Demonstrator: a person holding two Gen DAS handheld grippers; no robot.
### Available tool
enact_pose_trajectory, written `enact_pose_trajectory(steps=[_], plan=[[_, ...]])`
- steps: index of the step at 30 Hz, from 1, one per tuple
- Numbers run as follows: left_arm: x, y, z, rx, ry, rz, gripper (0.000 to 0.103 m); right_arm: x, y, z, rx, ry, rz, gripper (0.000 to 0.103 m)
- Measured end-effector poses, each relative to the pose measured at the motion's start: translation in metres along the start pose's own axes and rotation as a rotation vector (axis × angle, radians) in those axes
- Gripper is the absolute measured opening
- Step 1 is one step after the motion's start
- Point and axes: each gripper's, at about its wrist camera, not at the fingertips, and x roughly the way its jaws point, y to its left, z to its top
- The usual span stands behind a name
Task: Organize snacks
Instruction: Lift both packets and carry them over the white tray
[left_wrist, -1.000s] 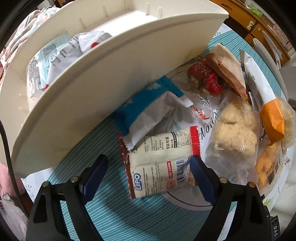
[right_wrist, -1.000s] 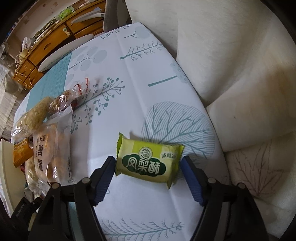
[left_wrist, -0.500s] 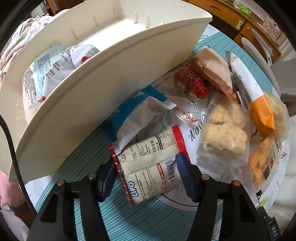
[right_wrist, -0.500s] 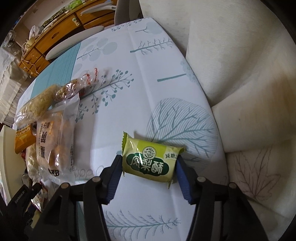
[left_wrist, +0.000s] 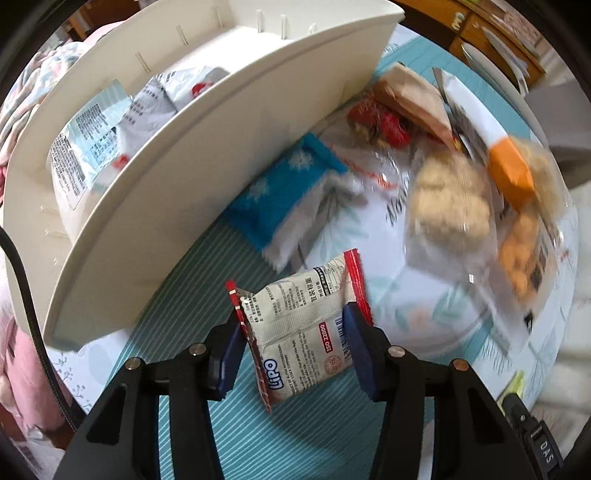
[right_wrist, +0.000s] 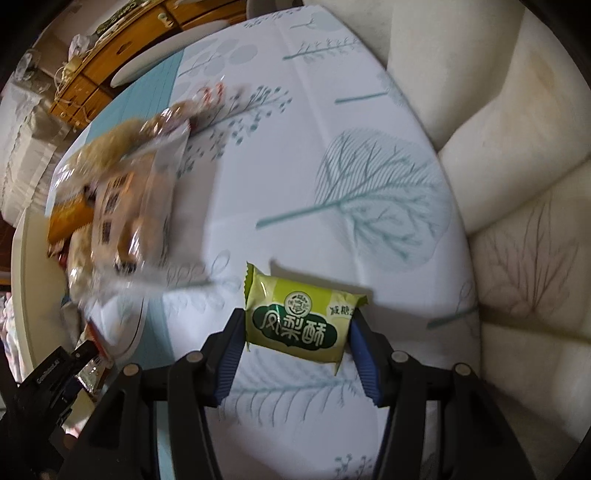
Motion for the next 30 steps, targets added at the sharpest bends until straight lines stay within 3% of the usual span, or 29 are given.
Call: enact_pose_trajectory(steps=[5,9,22,30], plan=[[-0.015,0.008,-0.017,0.055,0.028,-0.022,0.050,-0.004,0.010,-0.028,-0.043,0.036,0.035,0.054],[-0.036,0.011,-0.021,0.102,0.005,-0.055,0.050,-0.012,0.019,-0.047,-0.081,0.051,0.075,0.054],[-0.167,0.032,-0.045,0.347,-0.259,-0.205,0.050,-0.054,0.079,-0.075,-0.205,-0.038,0.187,0.054],[-0.207,0.062,-0.043,0.456,-0.364,-0.255,0.050,-0.078,0.111,-0.082,-0.269,-0.127,0.215,0.054]])
